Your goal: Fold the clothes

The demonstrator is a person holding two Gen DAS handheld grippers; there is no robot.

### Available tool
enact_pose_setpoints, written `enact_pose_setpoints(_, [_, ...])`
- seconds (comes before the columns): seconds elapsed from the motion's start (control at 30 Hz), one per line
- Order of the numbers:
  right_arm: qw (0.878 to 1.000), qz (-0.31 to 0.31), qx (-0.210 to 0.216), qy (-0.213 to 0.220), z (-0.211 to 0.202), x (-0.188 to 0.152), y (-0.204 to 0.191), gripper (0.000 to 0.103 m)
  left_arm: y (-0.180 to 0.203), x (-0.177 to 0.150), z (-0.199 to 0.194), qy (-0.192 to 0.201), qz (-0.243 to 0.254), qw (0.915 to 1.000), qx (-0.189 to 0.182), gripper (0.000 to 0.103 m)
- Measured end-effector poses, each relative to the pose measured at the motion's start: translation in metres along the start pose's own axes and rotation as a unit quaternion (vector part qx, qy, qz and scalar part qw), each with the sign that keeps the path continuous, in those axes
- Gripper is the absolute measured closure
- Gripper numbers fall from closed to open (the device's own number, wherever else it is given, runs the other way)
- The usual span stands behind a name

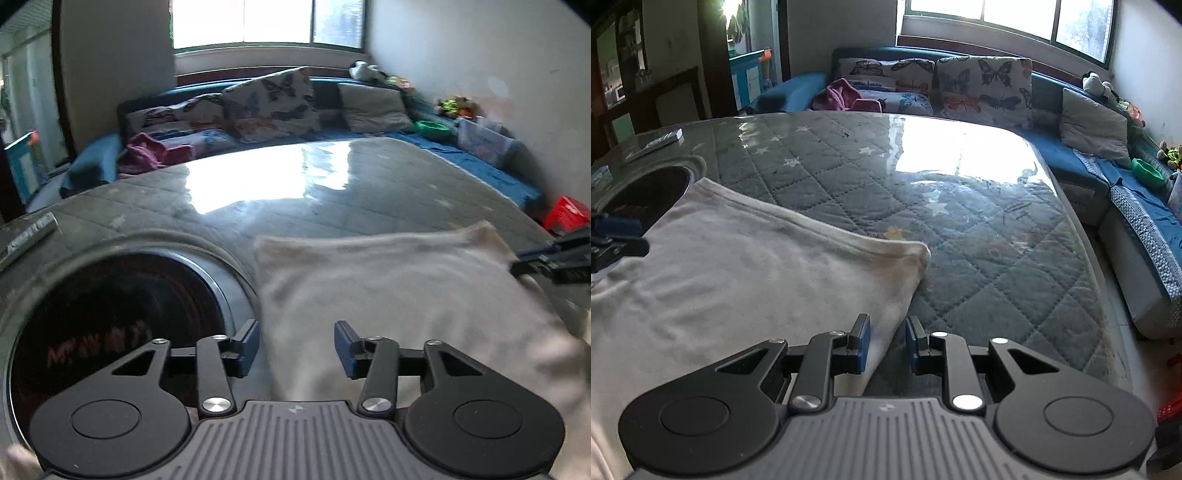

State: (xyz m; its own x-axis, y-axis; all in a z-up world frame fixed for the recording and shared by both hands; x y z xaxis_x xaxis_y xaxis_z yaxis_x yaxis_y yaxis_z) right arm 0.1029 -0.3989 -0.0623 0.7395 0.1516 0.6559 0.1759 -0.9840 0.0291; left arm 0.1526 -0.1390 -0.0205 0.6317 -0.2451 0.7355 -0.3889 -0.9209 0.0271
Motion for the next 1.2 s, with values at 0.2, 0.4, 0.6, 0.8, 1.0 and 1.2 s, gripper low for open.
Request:
enact_pose_setpoints(0.2, [1.000,-0.002,0.005,0.001,0.008,0.010,0.000,0.086,-0.010,0.018,0.032,-0.010,-0.004,0.9997,0.023,0.060])
enact_pose_setpoints(0.4, [1.000,-0.023,0.002,0.008,0.017,0.022,-0.005,0.097,-0.016,0.023,0.037,0.007,0.005,0.9993,0.036,0.098])
enact_pose_setpoints(0.6, [0.999,-0.040,-0.001,0.017,0.035,0.043,-0.010,0.098,-0.036,0.027,0.038,0.014,-0.014,0.9976,0.066,0.100])
enact_pose_setpoints(0.8, [0.998,-0.049,0.012,0.034,0.017,0.048,-0.019,0.093,-0.049,0.024,0.031,0.008,-0.031,0.9967,0.074,0.092])
enact_pose_setpoints(1.0, [0.993,-0.095,0.050,0.039,-0.031,0.017,-0.055,0.092,-0.020,0.010,-0.013,0.027,-0.007,0.9991,0.033,0.091])
enact_pose_setpoints(1.2, [0.984,-0.144,0.107,0.024,-0.072,-0.040,-0.106,0.092,0.035,-0.040,-0.058,0.020,0.035,0.9981,-0.047,0.091])
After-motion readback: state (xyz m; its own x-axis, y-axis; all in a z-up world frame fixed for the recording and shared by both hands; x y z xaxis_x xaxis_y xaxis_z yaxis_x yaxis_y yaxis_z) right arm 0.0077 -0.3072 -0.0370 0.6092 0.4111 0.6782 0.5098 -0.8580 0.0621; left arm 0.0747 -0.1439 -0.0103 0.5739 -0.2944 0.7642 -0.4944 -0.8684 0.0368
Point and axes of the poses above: each gripper's, at about its wrist camera, not at the fingertips, and z roughly the way its jaws point, y to its right, x to its top, the point moved 8 cm from there along z, roughly the way its jaws point, and after that the axes turned 1 degree about -x, right-handed, at the moved point
